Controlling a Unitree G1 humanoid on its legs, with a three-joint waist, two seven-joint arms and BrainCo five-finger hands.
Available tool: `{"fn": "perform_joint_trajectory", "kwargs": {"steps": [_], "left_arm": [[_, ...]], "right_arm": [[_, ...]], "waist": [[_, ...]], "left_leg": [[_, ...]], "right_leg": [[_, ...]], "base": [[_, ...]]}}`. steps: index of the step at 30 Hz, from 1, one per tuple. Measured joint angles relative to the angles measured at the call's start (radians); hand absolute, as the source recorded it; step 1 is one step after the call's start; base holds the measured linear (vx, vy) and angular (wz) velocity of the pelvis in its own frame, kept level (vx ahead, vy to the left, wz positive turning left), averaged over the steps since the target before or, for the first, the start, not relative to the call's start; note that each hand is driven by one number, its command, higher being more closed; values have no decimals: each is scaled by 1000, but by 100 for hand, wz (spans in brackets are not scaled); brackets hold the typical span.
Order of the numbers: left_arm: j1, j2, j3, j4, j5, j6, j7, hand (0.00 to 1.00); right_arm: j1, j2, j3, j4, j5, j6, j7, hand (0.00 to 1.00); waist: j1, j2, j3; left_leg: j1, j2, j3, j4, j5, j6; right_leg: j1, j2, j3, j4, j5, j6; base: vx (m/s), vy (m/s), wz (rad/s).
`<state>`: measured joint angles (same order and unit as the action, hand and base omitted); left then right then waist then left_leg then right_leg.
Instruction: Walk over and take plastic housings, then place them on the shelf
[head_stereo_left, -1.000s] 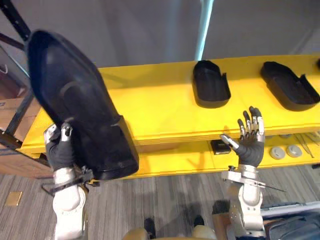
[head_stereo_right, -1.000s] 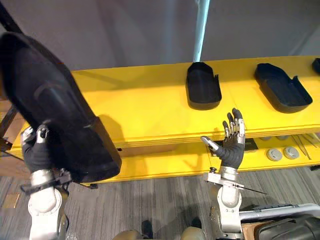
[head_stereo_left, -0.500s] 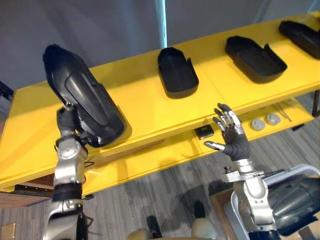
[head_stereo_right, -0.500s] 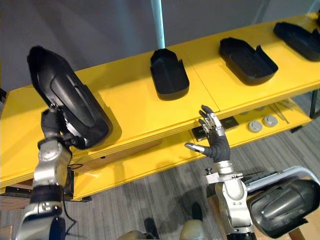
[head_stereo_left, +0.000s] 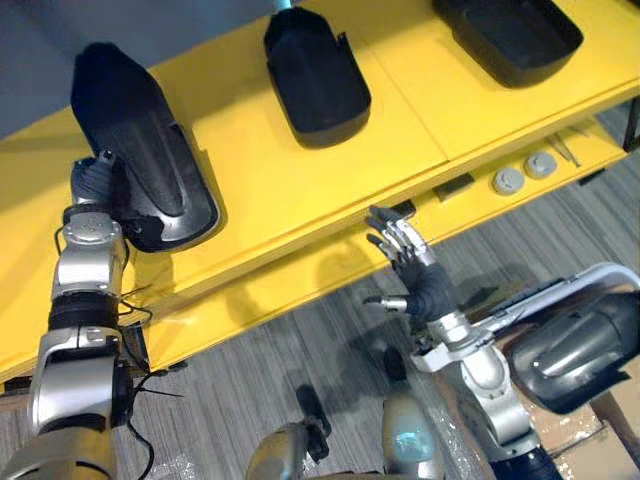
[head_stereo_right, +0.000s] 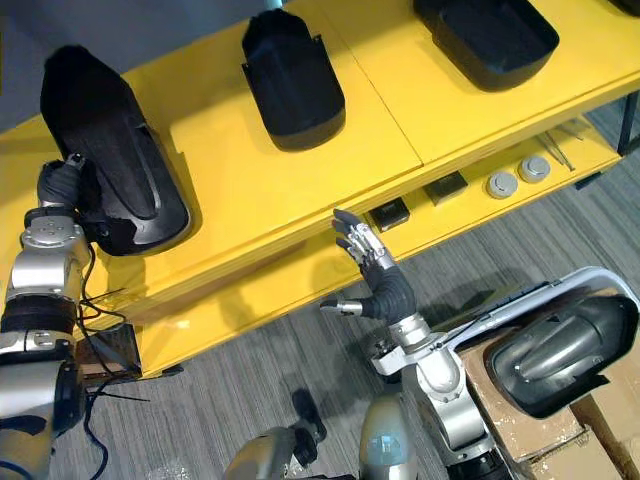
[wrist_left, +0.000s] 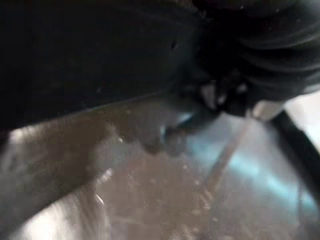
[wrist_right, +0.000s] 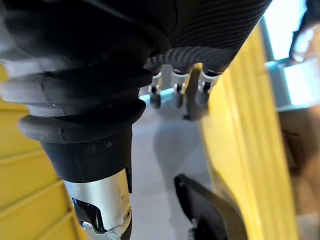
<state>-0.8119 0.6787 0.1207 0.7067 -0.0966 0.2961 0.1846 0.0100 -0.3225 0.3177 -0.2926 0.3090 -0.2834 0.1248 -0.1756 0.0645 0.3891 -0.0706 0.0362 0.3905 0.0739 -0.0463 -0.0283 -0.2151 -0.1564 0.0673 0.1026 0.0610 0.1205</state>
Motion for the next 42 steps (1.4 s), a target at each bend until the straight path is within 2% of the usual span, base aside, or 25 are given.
{"fn": "perform_joint_trajectory", "kwargs": {"steps": [5,6,10,14,20,23,26,27,28,30,31,32,34,37,38,39,40,41,42], "left_arm": [[-76,2,-47,27,26,14,-5,100],[-95,2,-58,28,28,20,-5,0],[-151,2,-85,66,29,51,9,0],[-178,2,-94,103,27,61,78,0],[-194,3,-82,135,5,84,173,0],[-198,2,-45,140,-16,100,227,0],[-199,2,-15,143,-66,113,340,0],[-199,2,-1,145,-102,92,396,0],[-198,2,7,145,-110,75,421,0],[-200,3,36,147,-134,5,485,0],[-207,7,36,143,-149,-45,518,0],[-210,9,36,135,-162,-73,531,0],[-229,20,32,91,-178,-184,555,0],[-242,21,12,38,-256,-296,547,0],[-242,18,3,10,-300,-354,528,0],[-241,9,2,-21,-360,-406,491,0],[-239,-1,0,-39,-392,-431,467,0],[-210,-22,-3,-90,-450,-481,422,0],[-165,-46,-6,-145,-456,-511,389,0]], "right_arm": [[6,-1,19,-2,2,0,-17,0],[7,-1,19,-2,2,0,-18,0],[6,-2,27,-2,2,-2,-27,0],[5,-1,41,-1,2,-6,-61,0],[11,-1,41,-1,3,-18,-61,0],[17,-2,48,-1,31,-20,-62,0],[29,-3,58,-1,31,-27,-65,0],[35,-3,59,-1,30,-35,-65,0],[38,-3,60,-1,30,-40,-65,0],[56,-3,65,-1,25,-59,-65,0],[61,-3,69,-1,13,-75,-65,0],[63,-3,70,-1,8,-83,-65,0],[59,1,79,-1,-11,-111,-65,0],[47,8,80,-1,-33,-115,-64,0],[33,14,80,0,-53,-117,-63,0],[19,20,80,4,-74,-125,-62,0],[13,22,80,7,-82,-128,-63,0],[-6,28,82,25,-91,-131,-65,0],[-27,35,84,47,-92,-131,-67,0]], "waist": [[-4,-10,17],[-4,-12,25],[-9,-14,28],[-11,-14,28],[-14,-15,28],[-19,-15,28],[-20,-15,28],[-19,-15,28],[-19,-15,28],[-18,-15,28],[-18,-16,27],[-18,-17,27],[-22,-21,24],[-22,-26,18],[-22,-28,4],[-30,-28,-16],[-30,-27,-29],[-27,-28,-65],[-20,-27,-92]], "left_leg": [[-23,7,7,7,0,-4],[-23,7,8,8,0,-4],[-47,10,9,24,-2,-6],[-53,16,20,28,-4,-10],[-53,25,35,38,-10,-18],[-52,26,36,38,-10,-18],[-48,28,36,39,-10,-18],[-45,30,36,39,-10,-18],[-42,31,36,38,-10,-18],[-18,37,35,37,-13,-22],[-3,39,33,35,-13,-22],[3,40,31,33,-13,-23],[20,39,27,23,-13,-23],[42,37,22,15,-13,-23],[52,35,18,2,-11,-25],[53,34,1,1,-11,-25],[55,34,-6,0,-11,-25],[60,34,-17,-4,-11,-25],[85,34,-24,-16,-11,-25]], "right_leg": [[-36,7,15,26,-3,-4],[-37,7,16,28,-3,-4],[-56,7,18,30,-1,-2],[-66,13,26,32,0,-2],[-70,23,41,32,0,-1],[-69,23,42,31,1,-1],[-62,25,42,27,4,-2],[-59,27,42,25,6,-3],[-55,28,42,25,6,-3],[-24,33,39,9,8,-5],[-6,35,36,3,8,-5],[2,35,33,-1,8,-5],[29,34,19,-27,12,-8],[68,33,11,-65,26,-8],[85,32,6,-88,35,-8],[106,29,-13,-111,41,-8],[116,29,-20,-120,44,-8],[134,29,-32,-140,48,-9],[167,31,-41,-157,49,-9]], "base": [[-27,-18,-5],[-31,-4,-2],[0,0,0],[16,-3,-4],[18,-4,-7],[0,0,0],[0,0,0],[0,0,0],[0,0,0],[12,-5,-2],[0,0,0],[0,0,0],[3,-1,2],[0,0,0],[38,4,16],[47,3,23],[71,-4,30],[99,-14,22],[105,-15,14]]}}
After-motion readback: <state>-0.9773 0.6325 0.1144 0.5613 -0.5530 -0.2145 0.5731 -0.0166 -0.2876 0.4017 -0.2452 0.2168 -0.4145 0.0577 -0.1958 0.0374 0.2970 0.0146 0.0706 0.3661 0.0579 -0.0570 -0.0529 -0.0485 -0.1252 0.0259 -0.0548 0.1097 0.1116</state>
